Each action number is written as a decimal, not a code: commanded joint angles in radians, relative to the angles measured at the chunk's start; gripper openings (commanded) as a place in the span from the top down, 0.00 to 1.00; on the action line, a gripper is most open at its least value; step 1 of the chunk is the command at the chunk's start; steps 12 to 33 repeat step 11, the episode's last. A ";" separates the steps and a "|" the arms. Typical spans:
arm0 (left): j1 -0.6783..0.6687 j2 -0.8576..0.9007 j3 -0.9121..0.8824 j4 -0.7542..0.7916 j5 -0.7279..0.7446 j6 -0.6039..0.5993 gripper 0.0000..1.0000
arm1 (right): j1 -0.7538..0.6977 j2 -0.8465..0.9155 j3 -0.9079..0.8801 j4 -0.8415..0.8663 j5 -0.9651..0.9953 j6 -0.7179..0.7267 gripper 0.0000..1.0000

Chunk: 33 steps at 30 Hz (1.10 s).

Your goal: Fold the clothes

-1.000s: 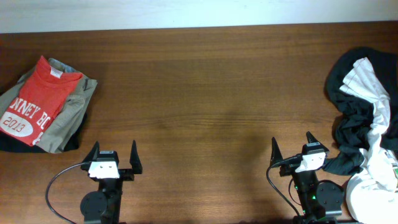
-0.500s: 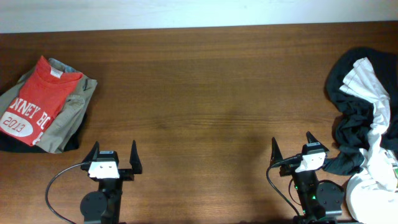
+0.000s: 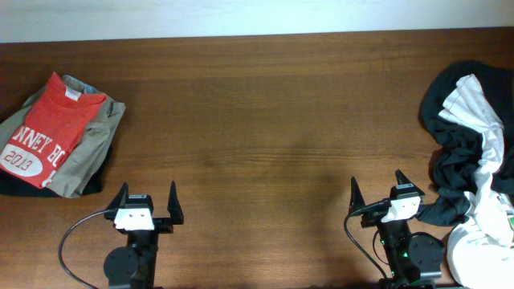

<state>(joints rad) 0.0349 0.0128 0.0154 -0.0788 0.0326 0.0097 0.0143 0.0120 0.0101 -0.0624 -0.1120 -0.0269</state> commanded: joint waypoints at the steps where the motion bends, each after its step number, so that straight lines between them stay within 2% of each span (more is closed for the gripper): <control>1: 0.000 -0.008 -0.006 -0.002 -0.007 -0.002 0.01 | 0.005 -0.006 -0.005 -0.006 0.012 -0.002 0.01; 33: 0.000 -0.008 -0.006 -0.002 -0.007 -0.002 0.01 | 0.005 -0.006 -0.005 -0.006 0.012 -0.002 0.01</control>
